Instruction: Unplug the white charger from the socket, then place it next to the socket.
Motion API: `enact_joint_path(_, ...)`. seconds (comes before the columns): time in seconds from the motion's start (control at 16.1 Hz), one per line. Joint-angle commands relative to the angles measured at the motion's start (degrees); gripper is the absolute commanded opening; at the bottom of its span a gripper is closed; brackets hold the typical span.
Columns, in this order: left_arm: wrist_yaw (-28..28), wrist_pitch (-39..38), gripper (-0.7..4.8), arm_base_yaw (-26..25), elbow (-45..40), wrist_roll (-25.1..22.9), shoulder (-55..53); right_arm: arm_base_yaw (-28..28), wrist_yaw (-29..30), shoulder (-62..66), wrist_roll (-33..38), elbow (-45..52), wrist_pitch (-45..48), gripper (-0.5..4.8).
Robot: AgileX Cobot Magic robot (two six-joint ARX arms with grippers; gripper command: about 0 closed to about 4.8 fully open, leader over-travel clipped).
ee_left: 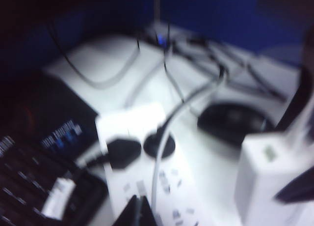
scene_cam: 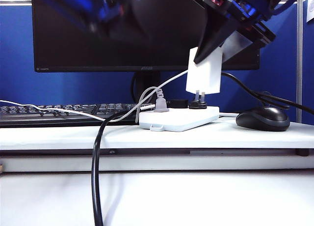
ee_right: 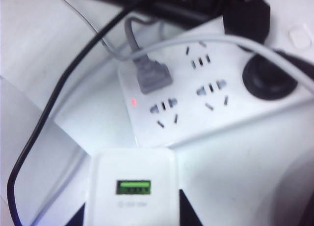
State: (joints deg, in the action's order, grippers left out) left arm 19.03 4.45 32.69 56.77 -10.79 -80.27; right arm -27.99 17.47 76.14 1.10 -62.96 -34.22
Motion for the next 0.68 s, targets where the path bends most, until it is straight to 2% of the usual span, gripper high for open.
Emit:
enact_joint_path(0.06, -0.3, 1.3, -0.05, 0.1, 0.3, 0.3, 5.3, 0.0, -3.1, 0.3, 5.4, -0.2, 0.5, -0.01)
enact_joint_path(0.19, -2.3, 1.6, -0.05, 0.1, 0.3, 0.3, 7.3, 0.0, -4.4, 0.8, 9.7, -0.2, 0.6, -0.01)
enact_joint_path(0.43, -2.8, 1.6, -0.05, 0.0, 0.3, 0.3, 10.4, 0.1, -4.2, 3.9, 19.9, -0.2, 0.6, -0.01)
enact_joint_path(0.68, -2.7, 0.7, -0.05, 0.0, 0.3, 0.3, 10.7, 0.1, -4.7, 6.4, 24.6, -0.2, 2.2, -0.02)
